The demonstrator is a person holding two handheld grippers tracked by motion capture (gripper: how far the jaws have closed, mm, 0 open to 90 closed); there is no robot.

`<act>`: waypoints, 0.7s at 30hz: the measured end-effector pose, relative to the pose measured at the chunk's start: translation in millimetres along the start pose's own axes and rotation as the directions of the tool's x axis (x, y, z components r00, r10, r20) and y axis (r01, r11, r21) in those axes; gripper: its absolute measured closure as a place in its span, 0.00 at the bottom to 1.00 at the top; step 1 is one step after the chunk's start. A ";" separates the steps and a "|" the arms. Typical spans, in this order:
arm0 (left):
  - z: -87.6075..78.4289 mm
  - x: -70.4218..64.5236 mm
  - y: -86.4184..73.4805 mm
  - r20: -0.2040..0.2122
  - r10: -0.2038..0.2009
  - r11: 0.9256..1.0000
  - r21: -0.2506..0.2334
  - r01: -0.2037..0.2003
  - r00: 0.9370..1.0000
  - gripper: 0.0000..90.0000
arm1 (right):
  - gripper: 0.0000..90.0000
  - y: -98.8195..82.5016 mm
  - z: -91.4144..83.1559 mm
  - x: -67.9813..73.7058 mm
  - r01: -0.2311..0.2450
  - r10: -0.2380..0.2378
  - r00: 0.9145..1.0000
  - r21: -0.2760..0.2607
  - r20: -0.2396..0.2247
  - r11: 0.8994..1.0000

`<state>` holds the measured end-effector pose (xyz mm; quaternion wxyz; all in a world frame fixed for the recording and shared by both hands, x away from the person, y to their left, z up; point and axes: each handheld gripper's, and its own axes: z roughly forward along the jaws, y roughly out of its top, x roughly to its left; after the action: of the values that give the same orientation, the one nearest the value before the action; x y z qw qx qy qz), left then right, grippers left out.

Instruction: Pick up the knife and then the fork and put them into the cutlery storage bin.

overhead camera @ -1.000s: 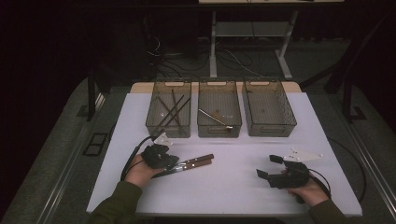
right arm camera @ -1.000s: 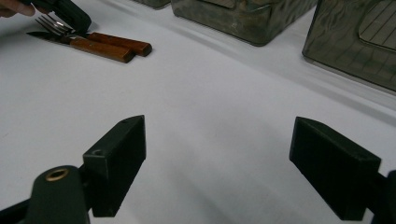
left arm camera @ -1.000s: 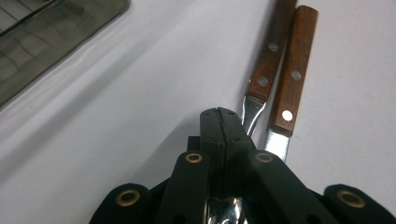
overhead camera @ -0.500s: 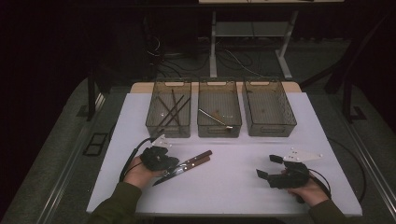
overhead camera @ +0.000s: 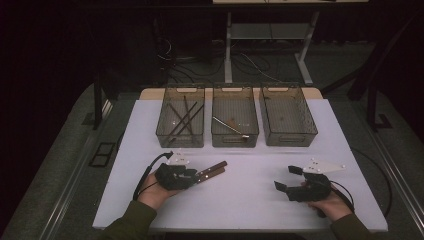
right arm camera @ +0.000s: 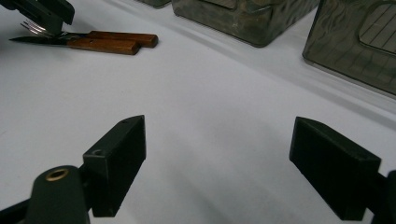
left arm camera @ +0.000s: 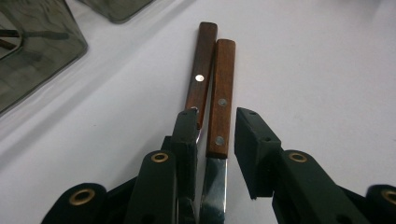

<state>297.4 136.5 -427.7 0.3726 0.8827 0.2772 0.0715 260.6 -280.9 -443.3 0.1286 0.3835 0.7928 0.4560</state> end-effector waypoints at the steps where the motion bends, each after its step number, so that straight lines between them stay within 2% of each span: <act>1: 0.9 0.2 -0.2 0.002 0.003 1.000 0.006 -0.003 1.000 0.78 | 0.20 0.1 0.0 0.1 -0.001 0.001 1.000 -0.001 -0.001 1.000; 16: 16.5 -2.2 -3.3 0.002 0.014 0.999 0.048 -0.014 1.000 0.83 | 0.20 0.3 0.3 1.2 0.005 -0.005 1.000 0.002 -0.001 1.000; 19: 16.9 -2.7 -3.8 -0.001 0.023 0.998 0.056 -0.023 1.000 0.83 | 0.20 0.3 0.5 1.0 0.005 -0.005 1.000 0.002 -0.004 1.000; 21: 17.4 -3.8 -4.9 -0.005 0.045 0.997 0.059 -0.045 0.999 0.83 | 0.20 0.2 0.5 1.0 0.004 -0.004 1.000 0.002 -0.002 1.000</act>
<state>297.8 126.4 -443.2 0.3438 0.8991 0.2606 0.0746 260.3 -279.9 -443.3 0.1283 0.3814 0.7941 0.4555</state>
